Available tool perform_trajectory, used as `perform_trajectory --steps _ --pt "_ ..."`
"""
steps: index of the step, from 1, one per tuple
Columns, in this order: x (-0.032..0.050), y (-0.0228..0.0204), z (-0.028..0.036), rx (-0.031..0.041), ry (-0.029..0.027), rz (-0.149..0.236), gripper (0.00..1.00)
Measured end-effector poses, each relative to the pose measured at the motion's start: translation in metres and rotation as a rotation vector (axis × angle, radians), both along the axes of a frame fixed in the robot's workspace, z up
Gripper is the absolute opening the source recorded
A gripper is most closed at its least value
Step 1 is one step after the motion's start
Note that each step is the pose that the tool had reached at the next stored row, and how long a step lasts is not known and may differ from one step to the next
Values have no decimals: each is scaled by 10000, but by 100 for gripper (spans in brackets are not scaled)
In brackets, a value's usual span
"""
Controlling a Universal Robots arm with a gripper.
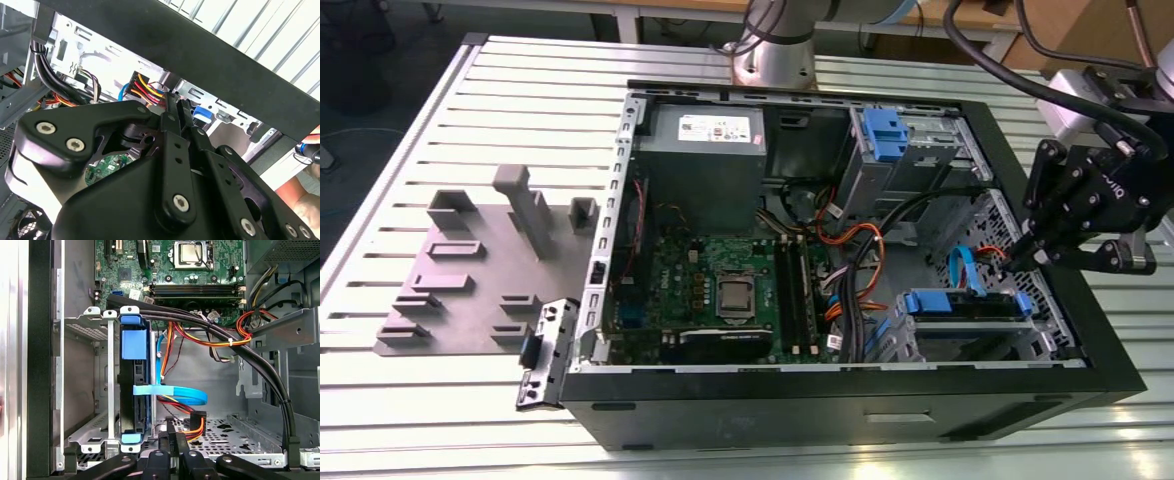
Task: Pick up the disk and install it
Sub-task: 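Insert the second disk wire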
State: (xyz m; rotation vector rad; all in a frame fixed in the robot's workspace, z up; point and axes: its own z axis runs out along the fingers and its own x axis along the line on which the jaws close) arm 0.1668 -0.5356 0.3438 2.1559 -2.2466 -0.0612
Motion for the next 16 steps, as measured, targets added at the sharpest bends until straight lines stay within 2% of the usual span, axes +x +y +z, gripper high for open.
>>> perform_trajectory --steps 3,7,10,16 --pt "-11 1 -1 4 -3 1 16" --pt "-99 0 -2 1 -28 1 16" --pt "-119 -12 -4 -6 -31 0 16" --pt "-125 -104 -5 -29 -31 -1 16"
